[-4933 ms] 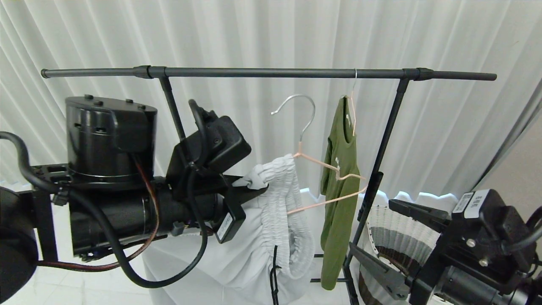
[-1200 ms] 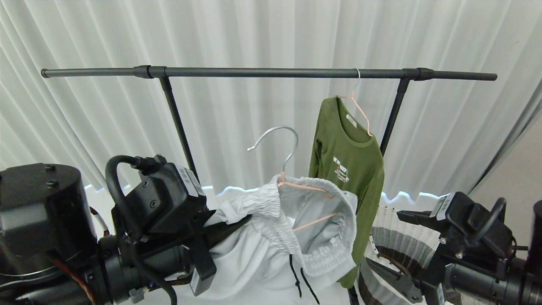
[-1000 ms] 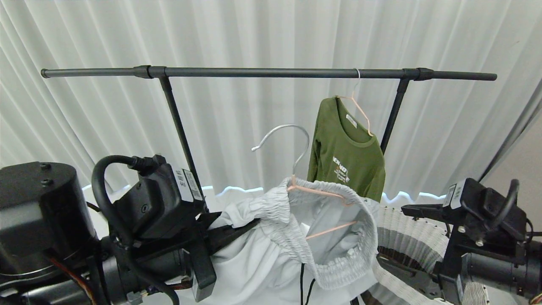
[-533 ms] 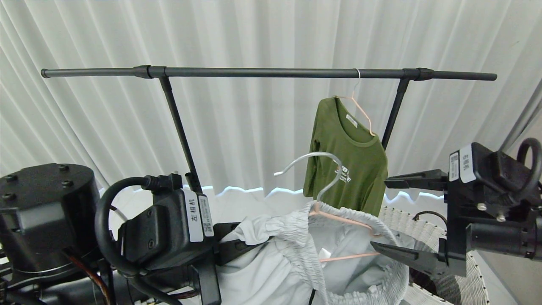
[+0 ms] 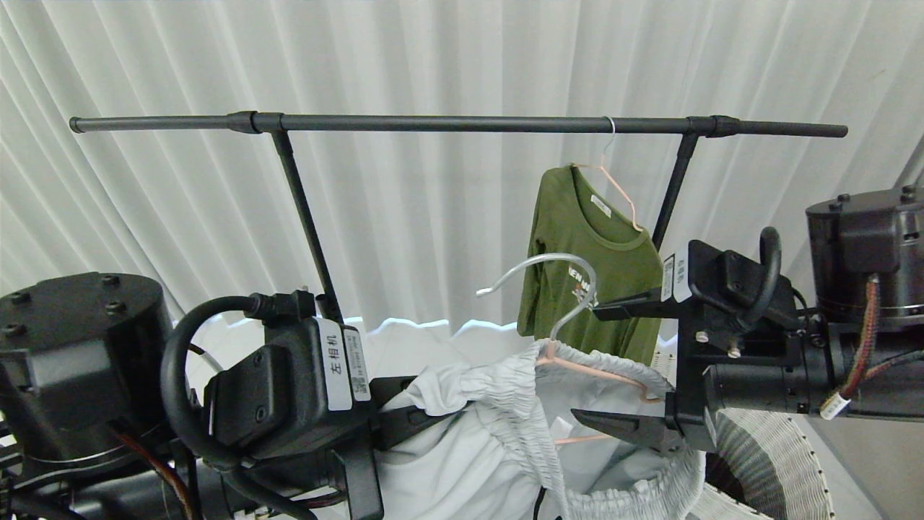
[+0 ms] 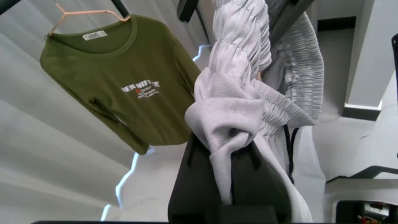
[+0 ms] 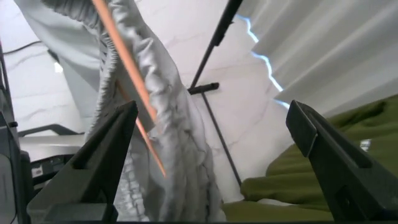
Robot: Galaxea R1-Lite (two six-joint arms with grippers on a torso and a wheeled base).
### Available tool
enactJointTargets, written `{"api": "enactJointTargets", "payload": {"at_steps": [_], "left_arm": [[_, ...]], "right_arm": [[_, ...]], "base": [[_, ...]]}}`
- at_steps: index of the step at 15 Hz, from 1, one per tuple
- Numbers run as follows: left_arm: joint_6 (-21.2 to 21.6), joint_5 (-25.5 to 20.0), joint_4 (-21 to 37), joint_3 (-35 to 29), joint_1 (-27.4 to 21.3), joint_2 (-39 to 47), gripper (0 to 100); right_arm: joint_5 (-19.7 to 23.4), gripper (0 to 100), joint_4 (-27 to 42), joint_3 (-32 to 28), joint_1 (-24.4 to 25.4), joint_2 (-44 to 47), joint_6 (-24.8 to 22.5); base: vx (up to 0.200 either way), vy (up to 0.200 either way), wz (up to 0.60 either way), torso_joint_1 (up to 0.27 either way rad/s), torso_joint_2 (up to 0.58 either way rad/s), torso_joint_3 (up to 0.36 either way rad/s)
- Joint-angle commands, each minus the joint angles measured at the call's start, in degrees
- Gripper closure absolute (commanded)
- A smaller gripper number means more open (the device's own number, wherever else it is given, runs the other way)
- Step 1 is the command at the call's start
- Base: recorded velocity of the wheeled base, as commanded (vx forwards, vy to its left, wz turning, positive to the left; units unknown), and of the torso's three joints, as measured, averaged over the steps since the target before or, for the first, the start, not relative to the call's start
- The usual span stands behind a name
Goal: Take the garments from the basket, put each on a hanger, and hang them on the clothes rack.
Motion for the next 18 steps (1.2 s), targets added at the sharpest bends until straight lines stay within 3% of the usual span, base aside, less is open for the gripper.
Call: {"api": "enactJointTargets", "payload": {"at_steps": [1, 8, 9, 18], "left_arm": [[-0.01, -0.01, -0.03, -0.16, -0.41, -0.03, 100], [-0.10, -0.01, -0.03, -0.60, -1.03, 0.06, 100], [-0.10, -0.01, -0.12, -0.69, -1.03, 0.06, 100], [0.08, 0.17, -0.03, -0.78, -1.11, -0.03, 100]], "right_arm": [[0.04, 0, 0.49, -0.15, 0.71, 1.52, -0.03], [-0.14, 0, 1.20, 0.11, 1.77, 1.52, -0.12], [-0.23, 100, 1.11, 0.11, 1.77, 1.52, -0.29], [-0.84, 100, -2.58, 0.02, 0.27, 2.66, -4.69]], "base": [[0.000, 0.000, 0.00, 0.000, 0.00, 0.000], [0.000, 0.000, 0.00, 0.000, 0.00, 0.000], [0.000, 0.000, 0.00, 0.000, 0.00, 0.000], [0.000, 0.000, 0.00, 0.000, 0.00, 0.000]]}}
